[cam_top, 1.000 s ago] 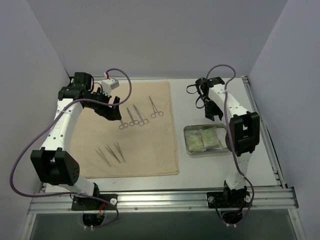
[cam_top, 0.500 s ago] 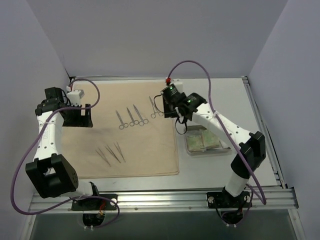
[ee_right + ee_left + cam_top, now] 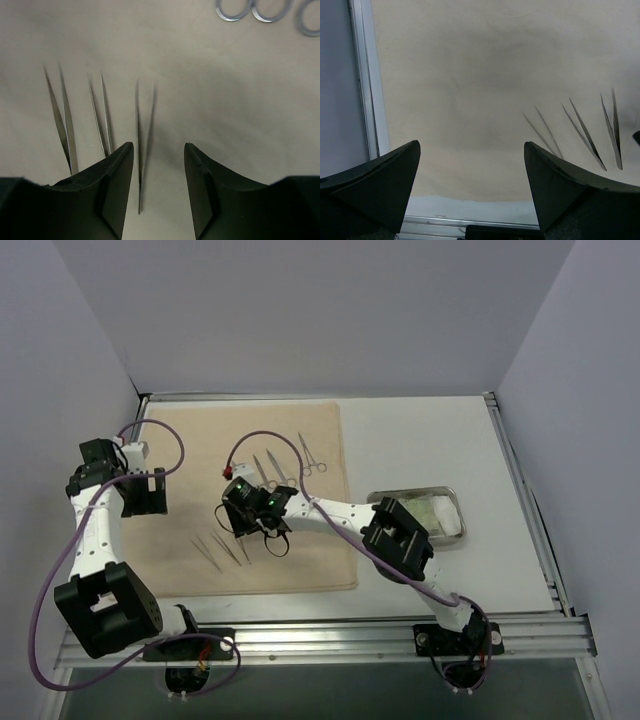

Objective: Prepare the surgical pack

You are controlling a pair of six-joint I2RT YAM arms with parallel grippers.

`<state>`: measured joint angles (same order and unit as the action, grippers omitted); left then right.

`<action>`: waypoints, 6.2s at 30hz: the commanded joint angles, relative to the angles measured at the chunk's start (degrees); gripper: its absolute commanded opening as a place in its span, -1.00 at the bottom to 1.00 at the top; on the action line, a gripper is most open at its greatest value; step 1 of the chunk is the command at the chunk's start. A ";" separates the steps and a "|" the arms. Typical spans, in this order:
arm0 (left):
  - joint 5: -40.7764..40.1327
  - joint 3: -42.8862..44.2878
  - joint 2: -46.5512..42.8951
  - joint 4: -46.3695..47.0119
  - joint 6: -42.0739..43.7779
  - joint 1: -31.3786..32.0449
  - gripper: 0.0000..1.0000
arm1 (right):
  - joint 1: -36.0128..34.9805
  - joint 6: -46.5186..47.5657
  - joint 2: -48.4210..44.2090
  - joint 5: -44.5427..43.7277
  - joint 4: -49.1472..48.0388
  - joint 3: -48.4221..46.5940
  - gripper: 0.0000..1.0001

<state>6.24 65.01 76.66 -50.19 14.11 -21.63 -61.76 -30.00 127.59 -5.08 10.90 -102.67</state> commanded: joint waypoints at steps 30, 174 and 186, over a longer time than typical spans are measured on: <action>7.29 -0.15 1.03 4.14 2.50 -4.74 0.88 | -4.69 2.40 8.46 -1.60 7.38 -8.24 -0.93; 8.61 -1.20 0.24 0.62 8.57 -5.80 0.91 | -8.20 11.63 10.22 -1.08 2.38 -10.53 -0.33; 8.88 -1.56 0.77 1.24 9.18 -5.88 0.91 | -7.94 13.03 10.93 -1.16 5.71 -14.13 -1.00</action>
<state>13.76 63.37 78.00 -51.11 22.26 -27.11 -69.95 -17.82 139.09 -5.93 13.02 -114.06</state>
